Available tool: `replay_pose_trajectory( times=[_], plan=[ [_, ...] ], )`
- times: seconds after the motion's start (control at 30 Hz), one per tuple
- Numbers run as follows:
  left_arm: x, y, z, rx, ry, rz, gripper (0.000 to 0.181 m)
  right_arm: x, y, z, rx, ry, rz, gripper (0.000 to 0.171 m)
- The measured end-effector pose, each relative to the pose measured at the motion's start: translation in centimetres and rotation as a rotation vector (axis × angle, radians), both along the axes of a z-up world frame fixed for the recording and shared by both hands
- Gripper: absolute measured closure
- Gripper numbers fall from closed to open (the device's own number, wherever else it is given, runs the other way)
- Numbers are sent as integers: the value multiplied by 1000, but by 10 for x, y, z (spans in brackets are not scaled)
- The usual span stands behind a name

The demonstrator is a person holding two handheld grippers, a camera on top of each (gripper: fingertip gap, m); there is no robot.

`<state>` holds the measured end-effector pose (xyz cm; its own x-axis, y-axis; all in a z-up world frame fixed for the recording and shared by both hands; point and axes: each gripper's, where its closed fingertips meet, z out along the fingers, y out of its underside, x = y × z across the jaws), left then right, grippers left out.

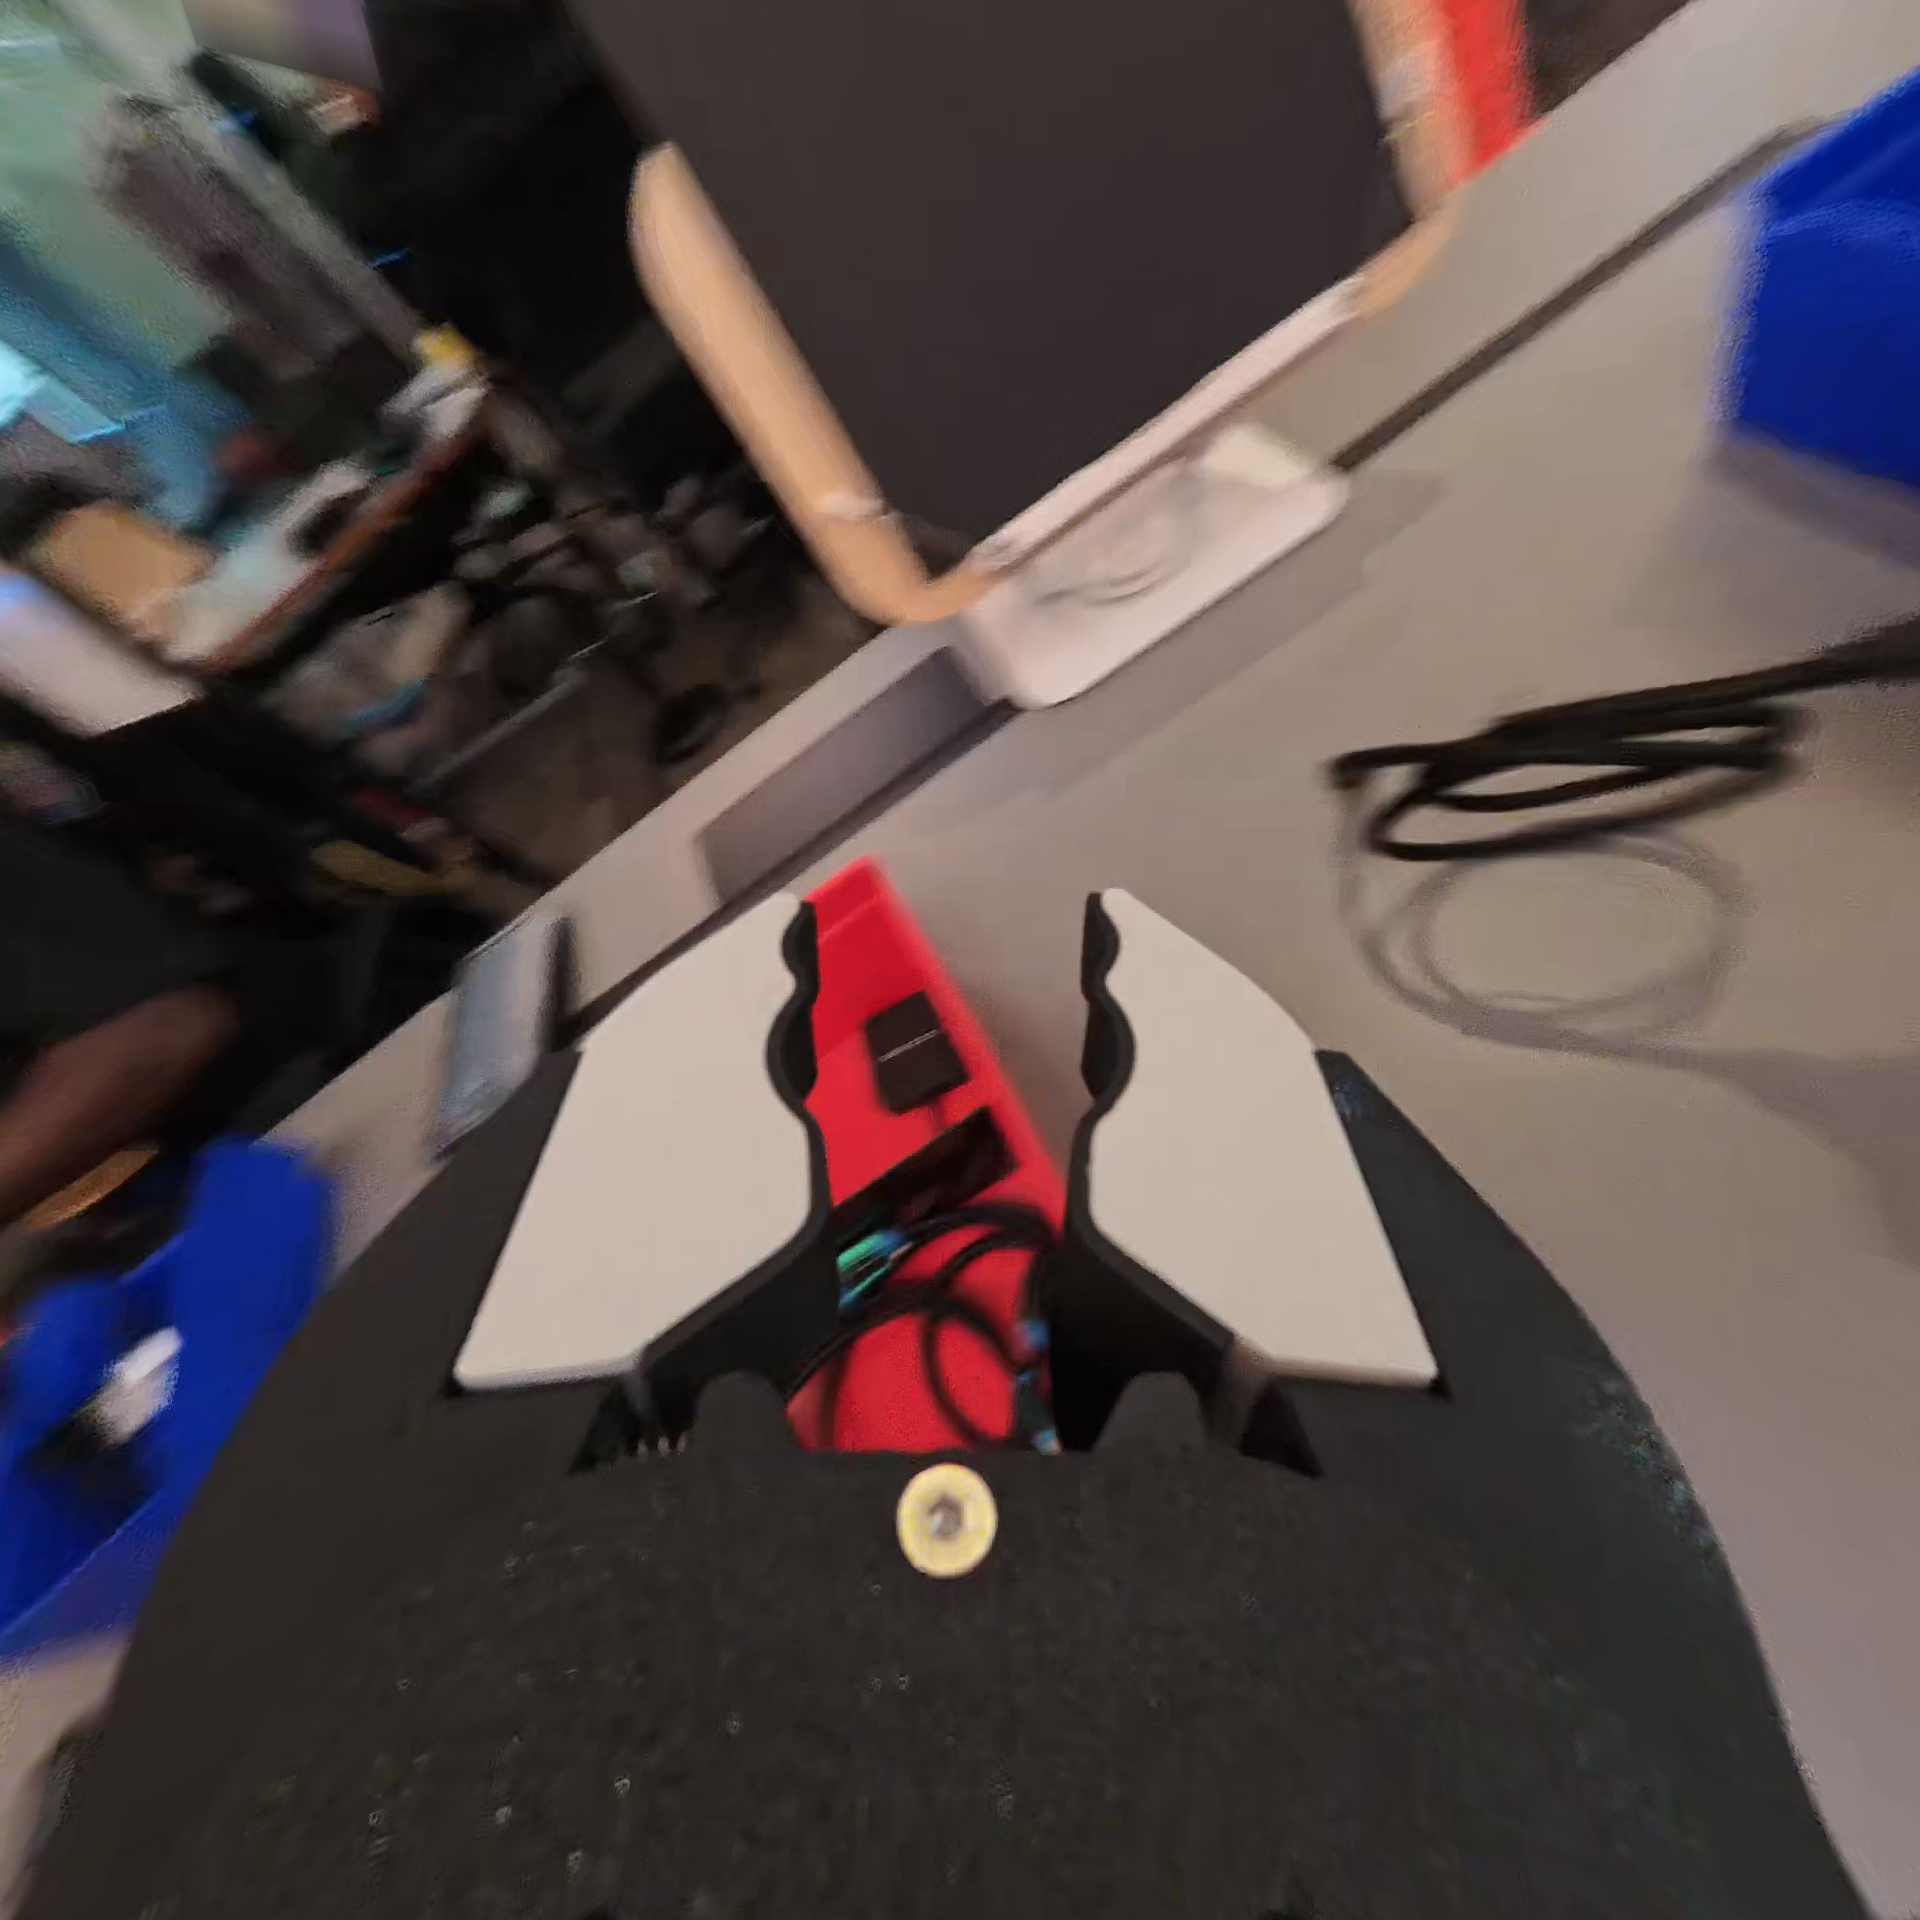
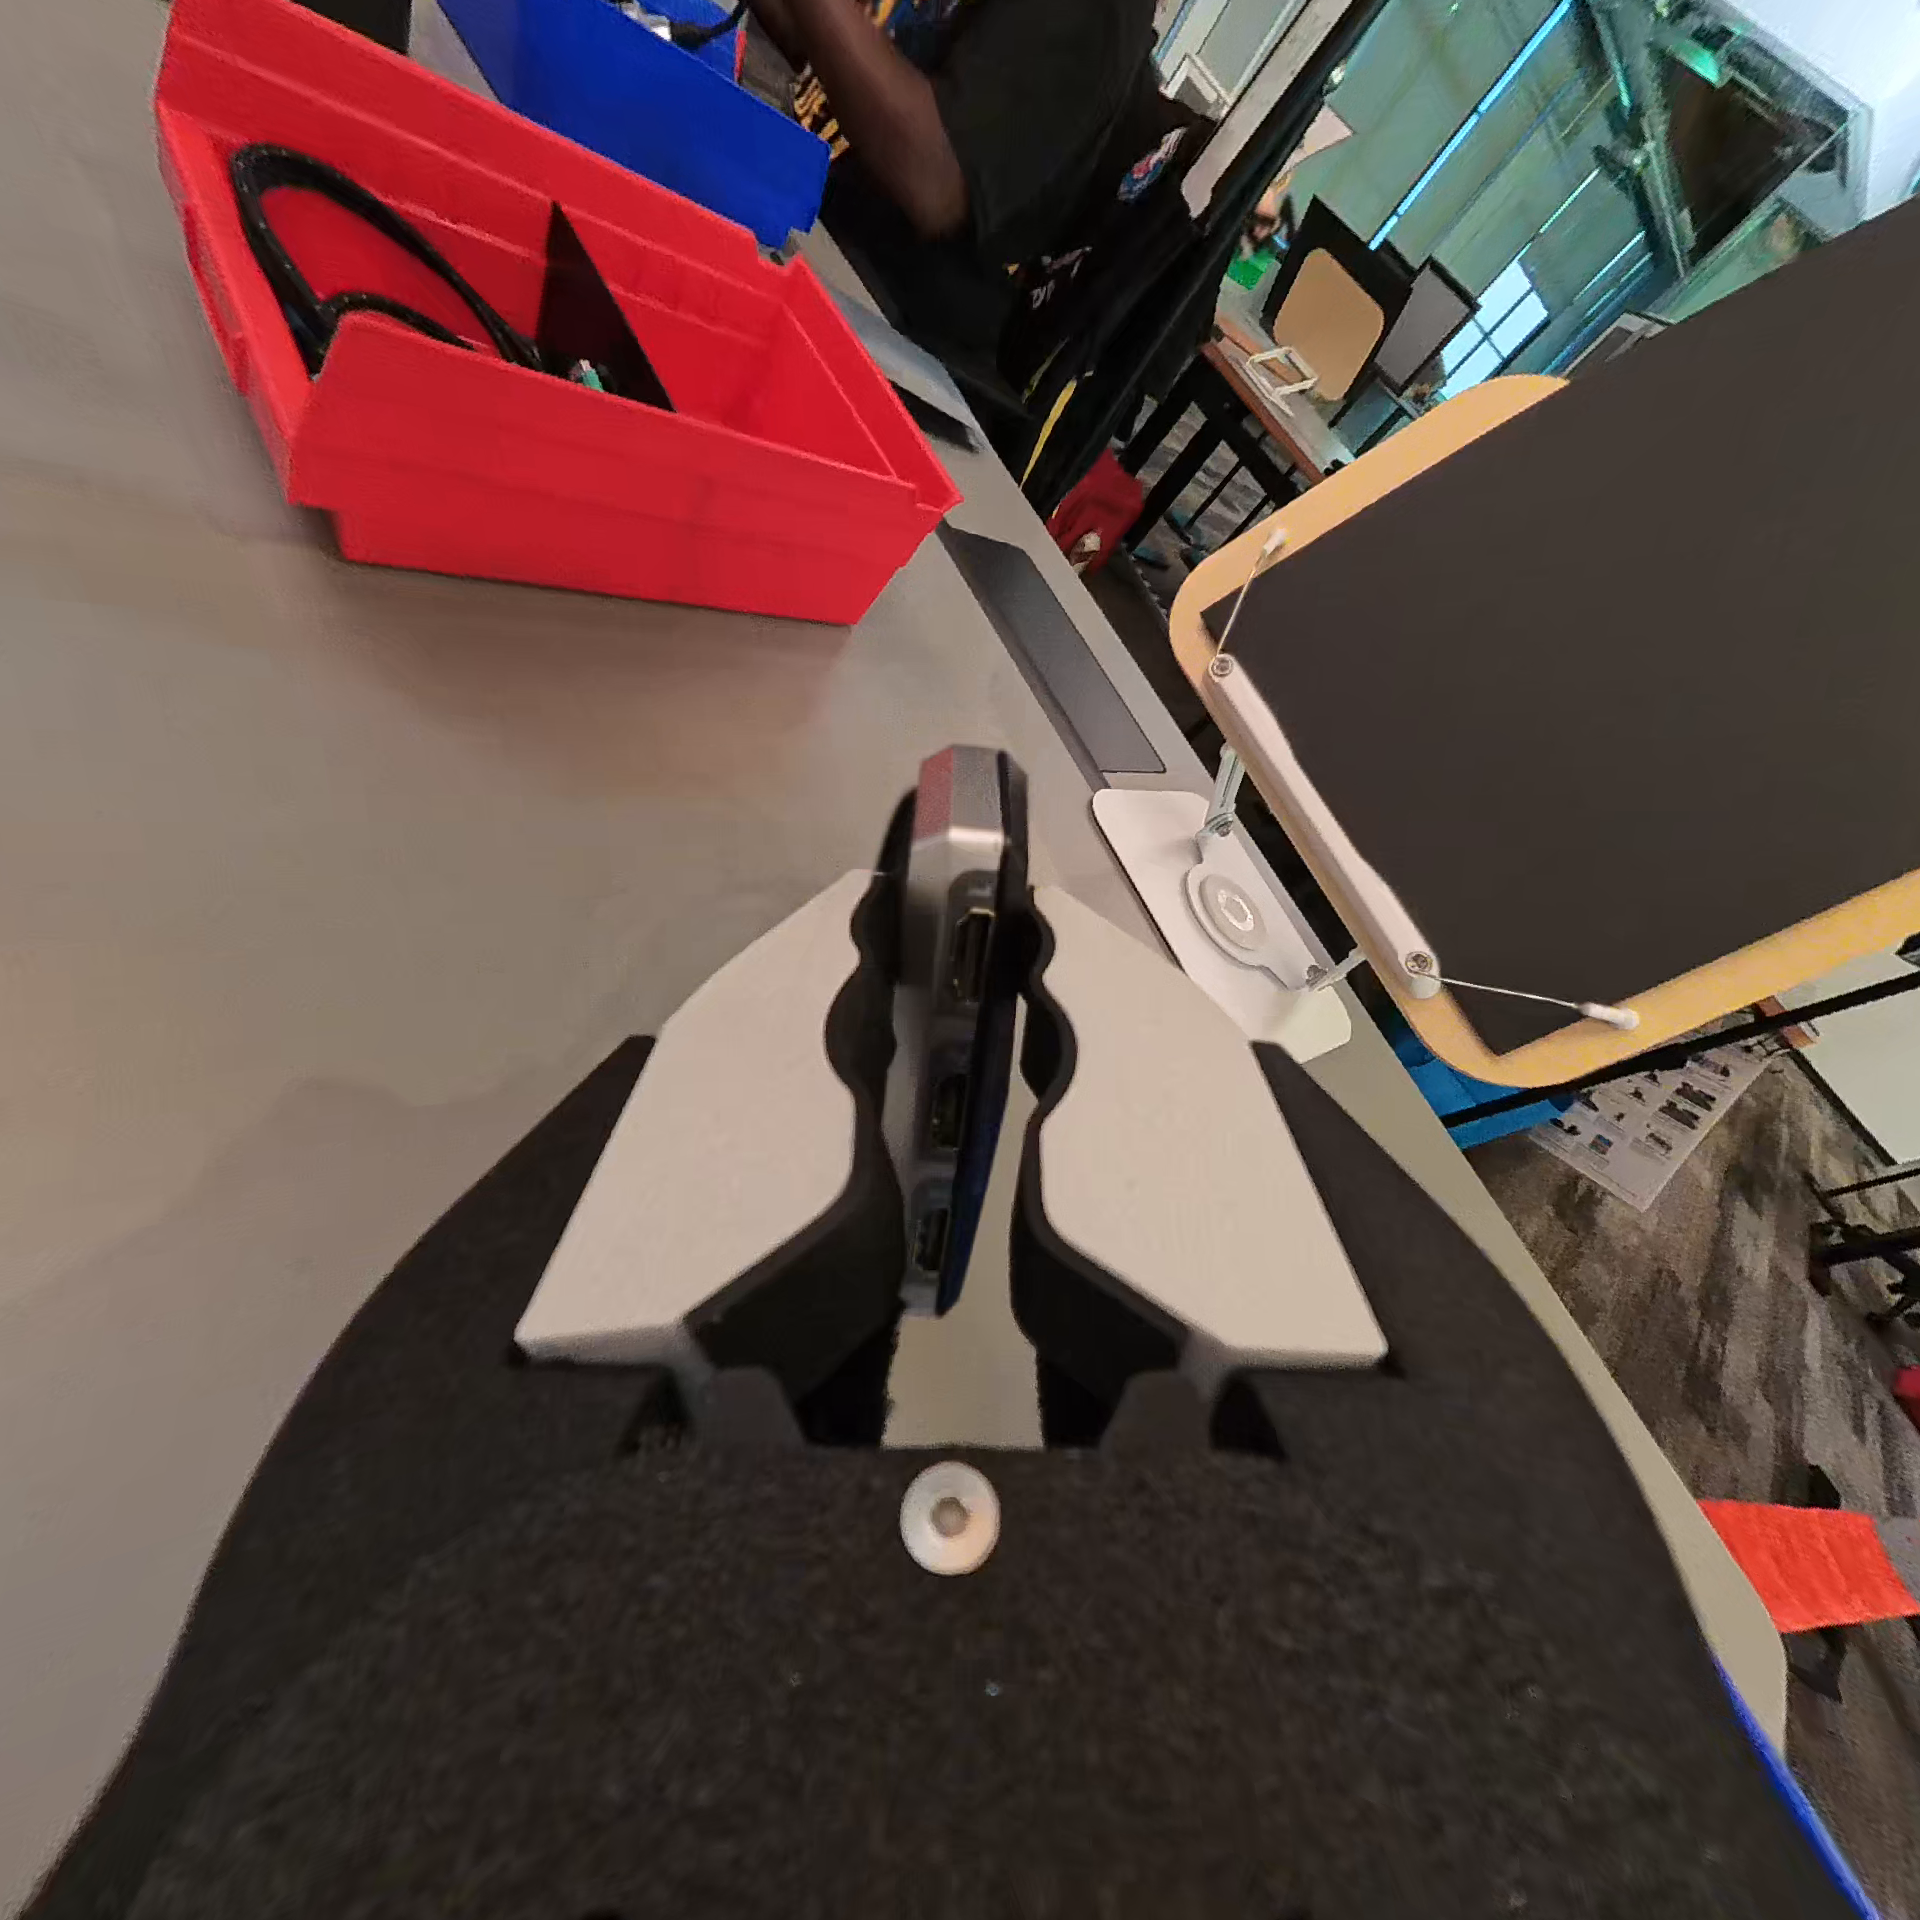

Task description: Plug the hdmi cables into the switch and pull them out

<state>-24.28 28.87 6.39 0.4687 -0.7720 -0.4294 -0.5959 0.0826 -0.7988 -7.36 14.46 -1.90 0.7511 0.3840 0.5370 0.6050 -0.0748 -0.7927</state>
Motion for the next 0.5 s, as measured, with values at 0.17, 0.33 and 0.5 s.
replay_pose_trajectory(
  times=[0.17,0.33,0.5],
  plan=[
    [76,-99,-47,-174,-13,-603,136,-13,-5,-2,-45,-28,59,150],
    [111,-132,-101,-153,120,-776,136,-47,-17,2,-69,-41,188,151],
    [121,-153,-117,-112,144,-867,147,-61,-18,5,-69,-44,227,150]
  ],
)
